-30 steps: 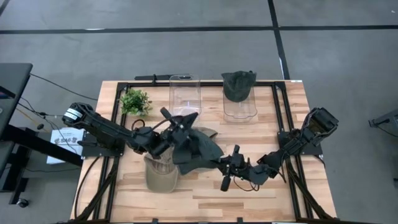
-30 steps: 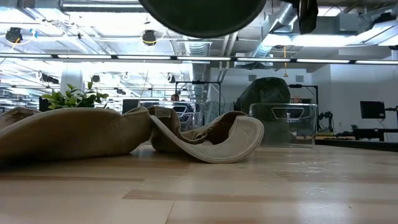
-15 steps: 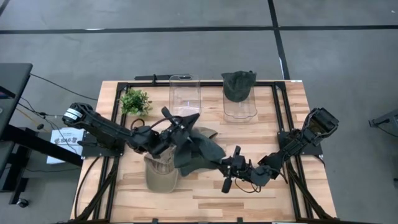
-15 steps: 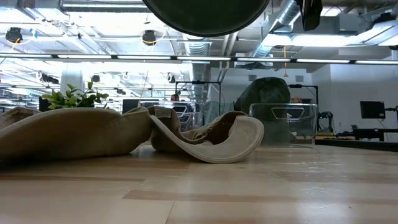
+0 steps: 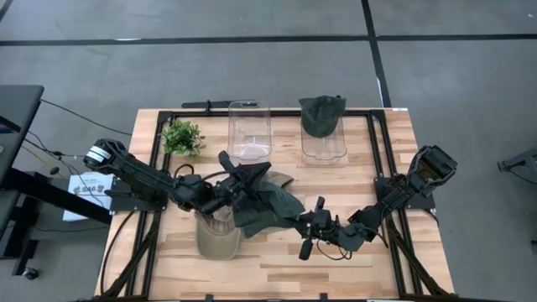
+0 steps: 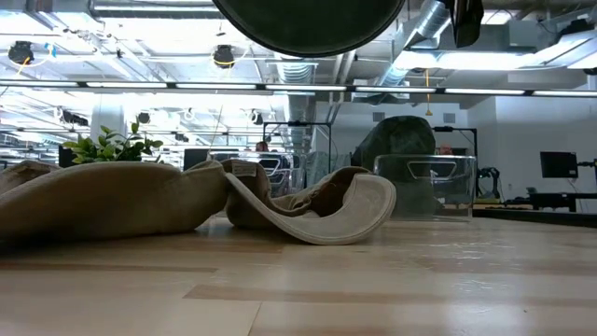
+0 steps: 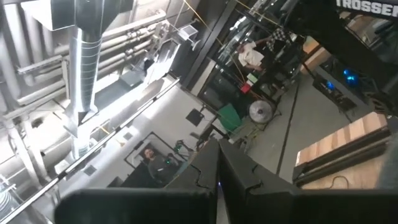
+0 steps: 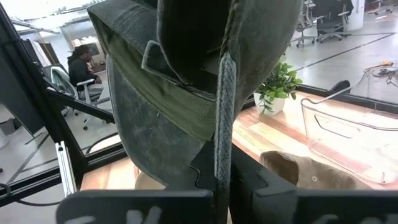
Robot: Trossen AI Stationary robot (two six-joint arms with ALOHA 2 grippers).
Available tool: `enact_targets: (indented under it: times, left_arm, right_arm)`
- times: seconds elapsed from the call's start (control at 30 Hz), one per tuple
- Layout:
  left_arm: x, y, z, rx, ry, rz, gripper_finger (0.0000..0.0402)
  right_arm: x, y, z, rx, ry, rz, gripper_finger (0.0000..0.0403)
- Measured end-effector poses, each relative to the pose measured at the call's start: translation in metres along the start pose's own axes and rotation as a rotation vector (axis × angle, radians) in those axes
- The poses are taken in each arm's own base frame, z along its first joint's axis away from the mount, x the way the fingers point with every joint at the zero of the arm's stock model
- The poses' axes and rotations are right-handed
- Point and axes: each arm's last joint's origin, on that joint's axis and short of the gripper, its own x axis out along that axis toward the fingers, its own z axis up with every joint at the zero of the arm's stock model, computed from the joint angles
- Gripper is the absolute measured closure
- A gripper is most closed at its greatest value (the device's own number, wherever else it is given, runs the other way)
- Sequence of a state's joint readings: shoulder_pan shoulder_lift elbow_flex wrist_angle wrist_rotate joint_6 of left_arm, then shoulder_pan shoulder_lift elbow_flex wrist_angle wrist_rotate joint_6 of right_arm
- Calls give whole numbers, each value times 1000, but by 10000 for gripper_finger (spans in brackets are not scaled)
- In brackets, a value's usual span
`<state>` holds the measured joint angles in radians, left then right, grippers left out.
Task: Pick & Place hat
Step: Put the black cap into the right transparent bin
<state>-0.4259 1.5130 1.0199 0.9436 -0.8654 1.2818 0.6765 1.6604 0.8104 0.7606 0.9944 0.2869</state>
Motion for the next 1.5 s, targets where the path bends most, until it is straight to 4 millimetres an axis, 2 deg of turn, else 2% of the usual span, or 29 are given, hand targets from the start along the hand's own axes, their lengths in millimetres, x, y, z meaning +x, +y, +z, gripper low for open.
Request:
enact_targets:
  times: [0.13, 0.3, 0.5, 0.67, 0.8, 0.9, 1.03, 1.13, 1.23, 1.33, 1.5]
  left_arm:
    - [-2, 15, 2, -50, -12, 29, 395]
    - [-5, 31, 4, -236, -52, 42, 395]
    - [-10, 27, 8, -326, -92, -25, 395]
    - [-17, 23, 14, -592, -96, -74, 395]
    - [-39, 15, 30, -735, -126, -175, 395]
    - [-68, 2, 39, -715, -83, -245, 395]
    - [-110, -11, 41, -676, 50, -226, 395]
    - [-139, -24, 34, -702, 93, -251, 395]
    - [-153, -44, 17, -805, 33, -395, 395]
    - [-151, -61, -8, -881, 45, -477, 395]
    - [-144, -79, -52, -931, 169, -437, 395]
  right_arm:
    - [0, -1, -2, -1, 13, -4, 398]
    - [0, -1, -3, -2, 18, -5, 399]
    - [0, -1, -3, -1, 18, -6, 398]
    - [-1, 0, -3, -2, 18, -5, 399]
    - [-4, 2, -4, -18, 24, 4, 398]
    - [-12, 6, -3, -45, 20, 12, 398]
    - [-33, 13, 5, -75, -14, -34, 398]
    - [-50, 18, 10, -76, -44, -85, 398]
    - [-62, 23, 12, -57, -66, -103, 398]
    - [-61, 25, 12, -37, -74, -78, 399]
    - [-60, 28, 12, -25, -76, -22, 397]
